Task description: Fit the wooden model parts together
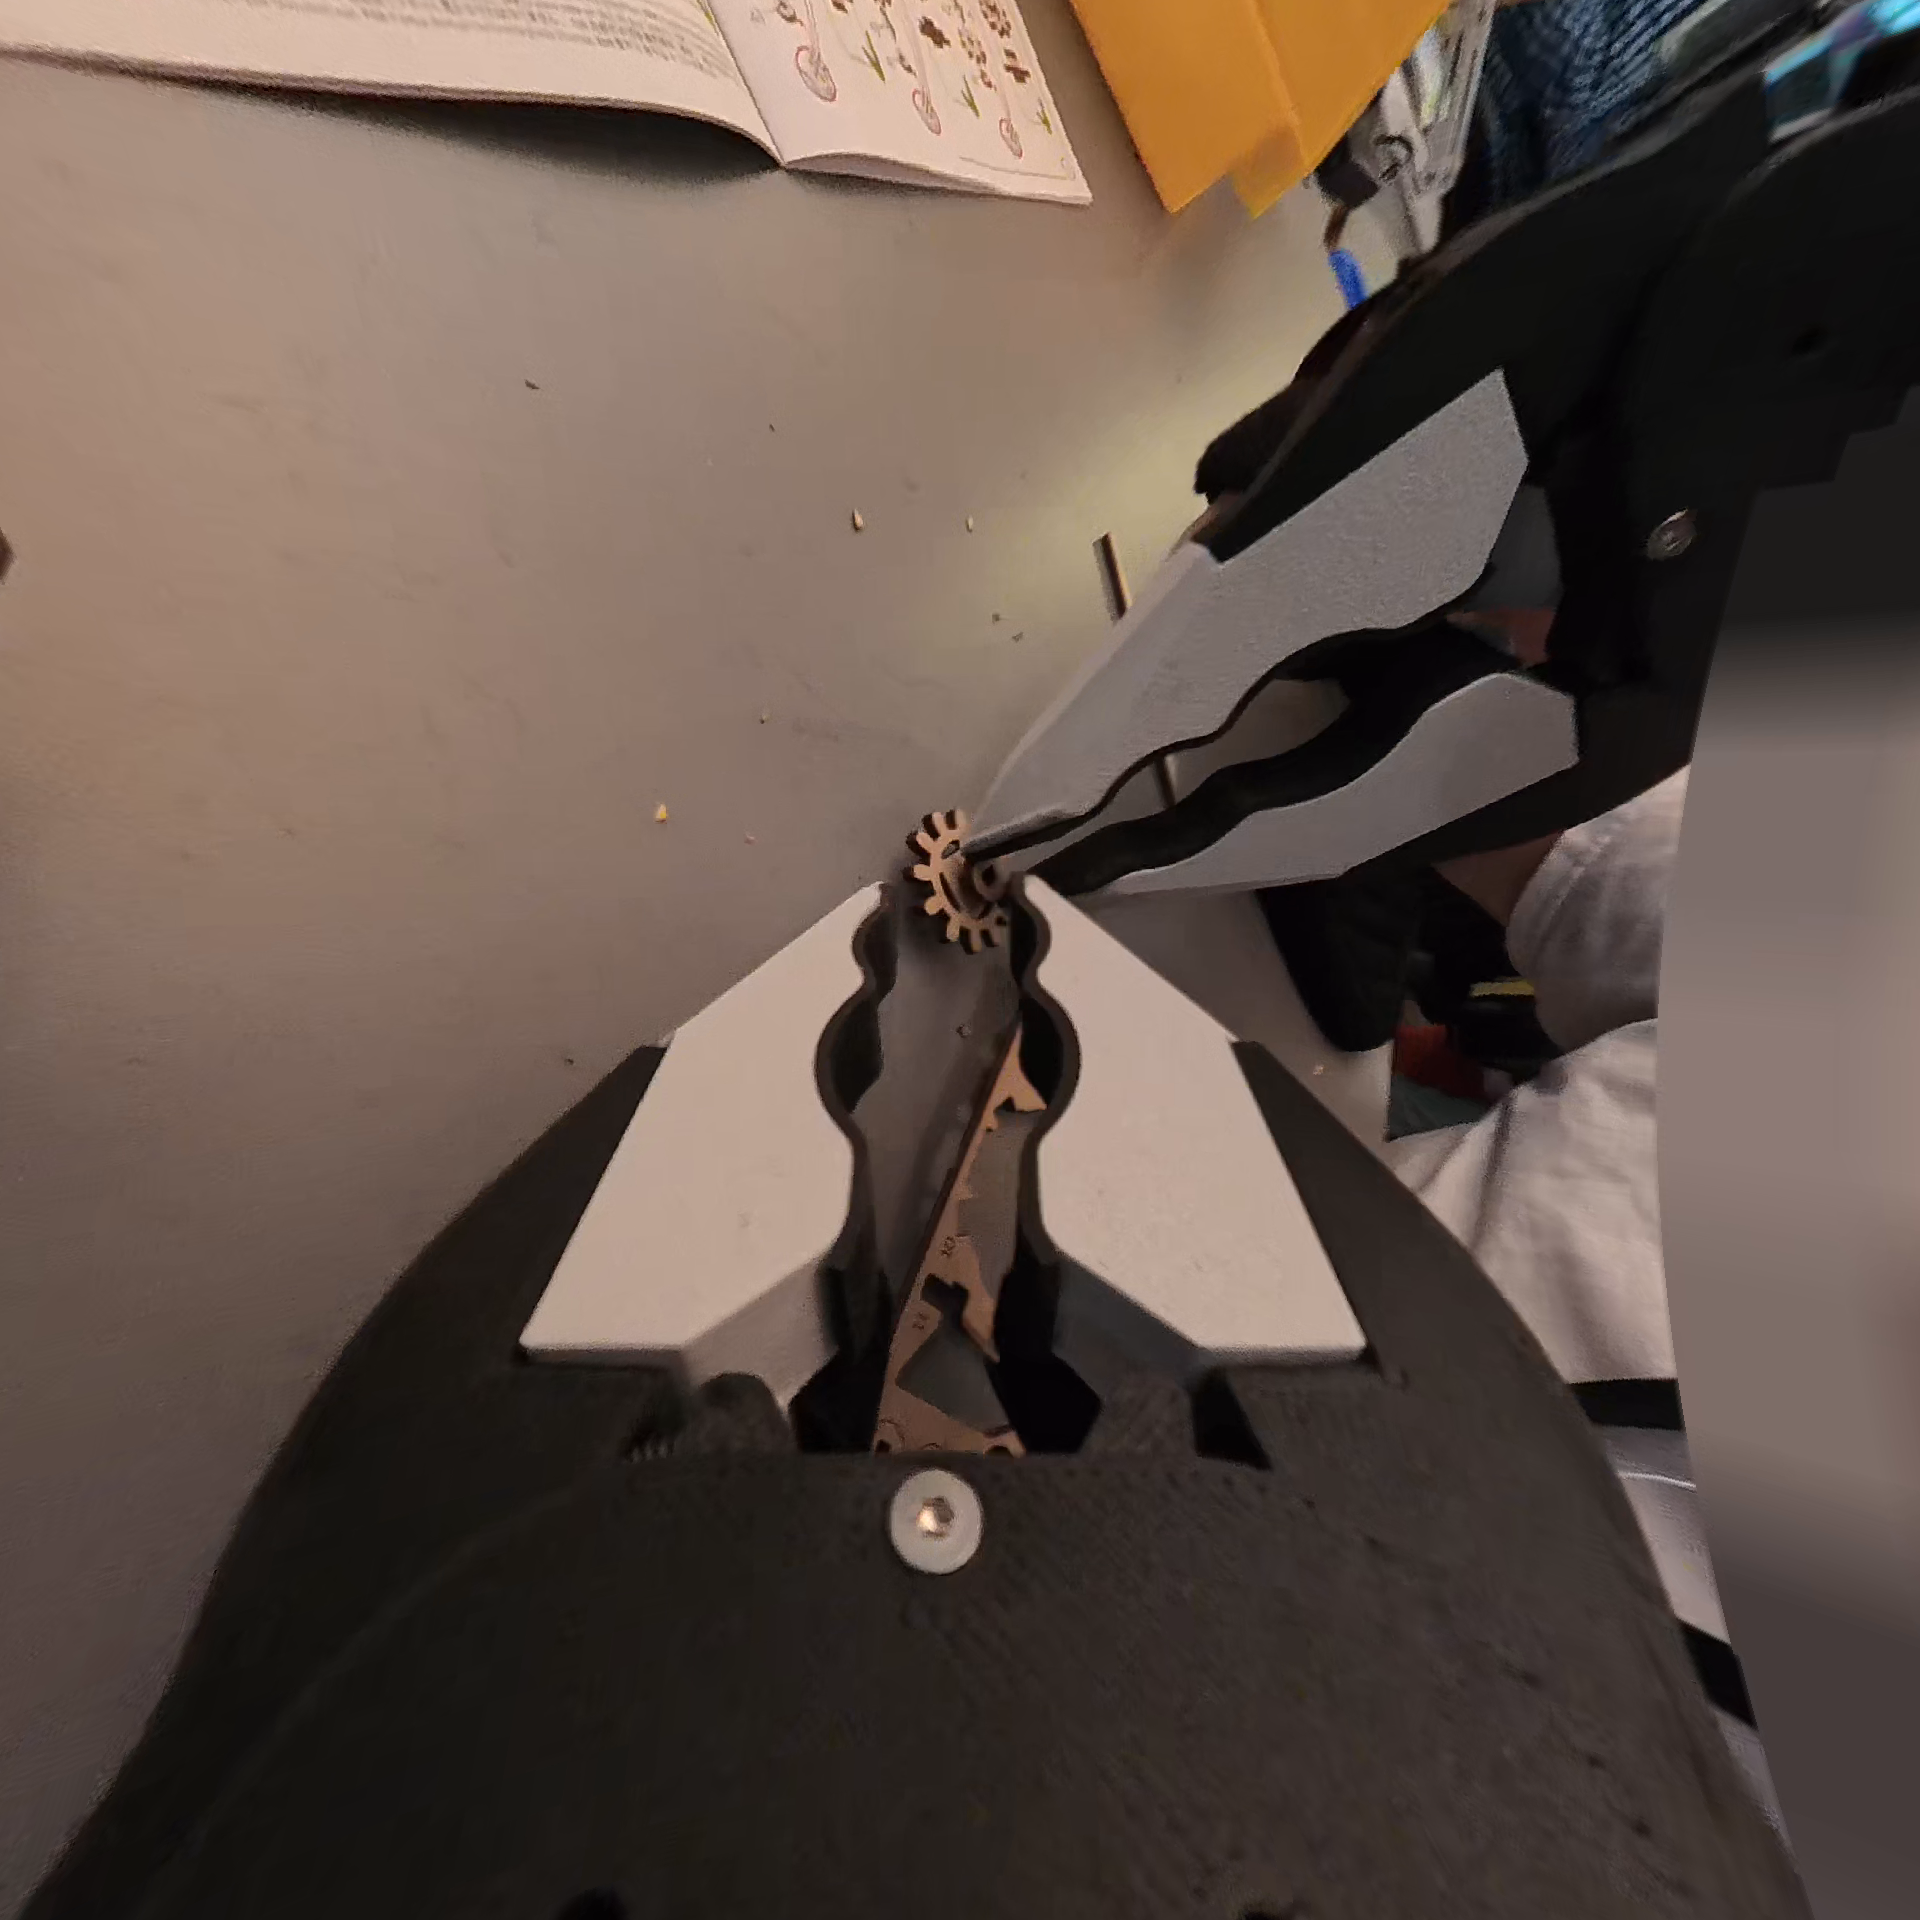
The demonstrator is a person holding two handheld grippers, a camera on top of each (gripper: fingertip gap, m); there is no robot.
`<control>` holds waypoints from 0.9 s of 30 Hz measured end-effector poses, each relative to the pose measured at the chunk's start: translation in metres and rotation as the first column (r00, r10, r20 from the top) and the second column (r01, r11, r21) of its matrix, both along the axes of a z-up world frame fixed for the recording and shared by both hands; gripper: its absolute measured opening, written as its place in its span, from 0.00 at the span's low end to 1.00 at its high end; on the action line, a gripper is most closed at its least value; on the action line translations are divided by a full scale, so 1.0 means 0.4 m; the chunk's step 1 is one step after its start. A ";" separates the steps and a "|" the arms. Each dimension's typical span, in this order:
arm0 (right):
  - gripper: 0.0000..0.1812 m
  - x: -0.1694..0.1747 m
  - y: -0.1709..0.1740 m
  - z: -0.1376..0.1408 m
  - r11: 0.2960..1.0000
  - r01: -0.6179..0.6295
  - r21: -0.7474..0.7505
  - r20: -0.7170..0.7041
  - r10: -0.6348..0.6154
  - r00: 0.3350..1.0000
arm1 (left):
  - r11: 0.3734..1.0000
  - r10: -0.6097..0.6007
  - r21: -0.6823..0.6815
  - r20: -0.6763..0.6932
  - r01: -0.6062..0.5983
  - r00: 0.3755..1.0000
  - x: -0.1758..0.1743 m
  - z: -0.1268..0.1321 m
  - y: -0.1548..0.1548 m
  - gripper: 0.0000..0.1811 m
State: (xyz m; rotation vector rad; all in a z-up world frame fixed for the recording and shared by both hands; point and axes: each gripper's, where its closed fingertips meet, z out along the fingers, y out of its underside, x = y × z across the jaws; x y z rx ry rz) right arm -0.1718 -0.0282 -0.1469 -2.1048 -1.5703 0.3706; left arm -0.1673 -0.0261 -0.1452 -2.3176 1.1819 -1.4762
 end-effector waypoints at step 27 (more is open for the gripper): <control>0.05 0.006 -0.005 0.001 0.998 0.021 0.061 -0.077 -0.016 0.997 | 0.976 -0.092 -0.197 0.011 0.093 0.996 0.014 0.000 -0.012 0.09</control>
